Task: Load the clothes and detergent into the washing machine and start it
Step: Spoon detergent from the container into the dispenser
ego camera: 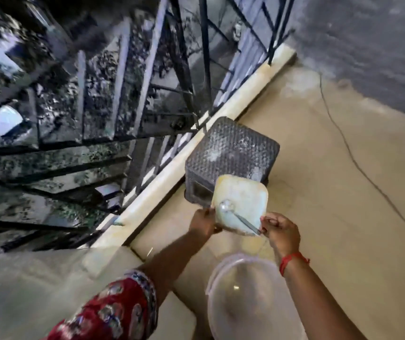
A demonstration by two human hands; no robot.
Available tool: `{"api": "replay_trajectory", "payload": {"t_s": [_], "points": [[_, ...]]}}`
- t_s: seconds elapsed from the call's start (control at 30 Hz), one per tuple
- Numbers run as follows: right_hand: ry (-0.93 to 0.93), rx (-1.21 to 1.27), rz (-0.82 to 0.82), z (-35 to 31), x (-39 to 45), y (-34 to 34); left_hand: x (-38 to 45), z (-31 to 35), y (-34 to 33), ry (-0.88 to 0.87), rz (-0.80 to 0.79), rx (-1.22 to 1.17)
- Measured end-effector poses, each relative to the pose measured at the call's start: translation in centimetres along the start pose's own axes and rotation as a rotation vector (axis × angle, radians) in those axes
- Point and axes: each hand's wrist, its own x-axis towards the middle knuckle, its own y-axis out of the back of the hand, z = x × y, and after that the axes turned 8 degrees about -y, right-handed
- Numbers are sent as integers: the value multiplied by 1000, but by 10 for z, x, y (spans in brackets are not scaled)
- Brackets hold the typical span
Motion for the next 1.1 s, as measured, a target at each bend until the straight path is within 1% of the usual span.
{"api": "replay_trajectory", "payload": {"t_s": [0.13,0.17,0.23,0.37,0.43,0.5,0.57,0.63,0.67,0.77,0.9,1.0,1.03,1.1], "points": [[-56,64,20,-4,62,-29,86,-31,3,-18,208,52],[-58,62,28,-3,76,-35,116,-54,7,-34,235,78],[-39,32,33,1,103,-43,146,-69,8,-32,269,85],[-41,-35,37,7,138,-56,136,-42,-6,-108,294,51],[-37,-42,56,-1,136,-61,135,-37,-10,-150,282,133],[-33,-42,84,-7,137,-67,137,-33,-13,-187,301,185],[-46,-13,108,-11,140,-71,143,-27,-18,-212,317,147],[-50,20,109,-14,146,-73,151,-19,-22,-212,306,95],[-36,-6,104,-16,147,-74,154,-14,-23,-214,286,88],[33,-156,94,-20,150,-70,148,1,-25,-230,209,196],[203,-400,157,-29,127,-58,110,14,-16,-224,200,500],[371,-561,124,-35,80,-54,54,17,1,-334,166,669],[441,-605,96,-37,59,-55,32,17,8,-371,178,685],[578,-700,27,-46,5,-60,-12,15,28,-363,247,663]]}}
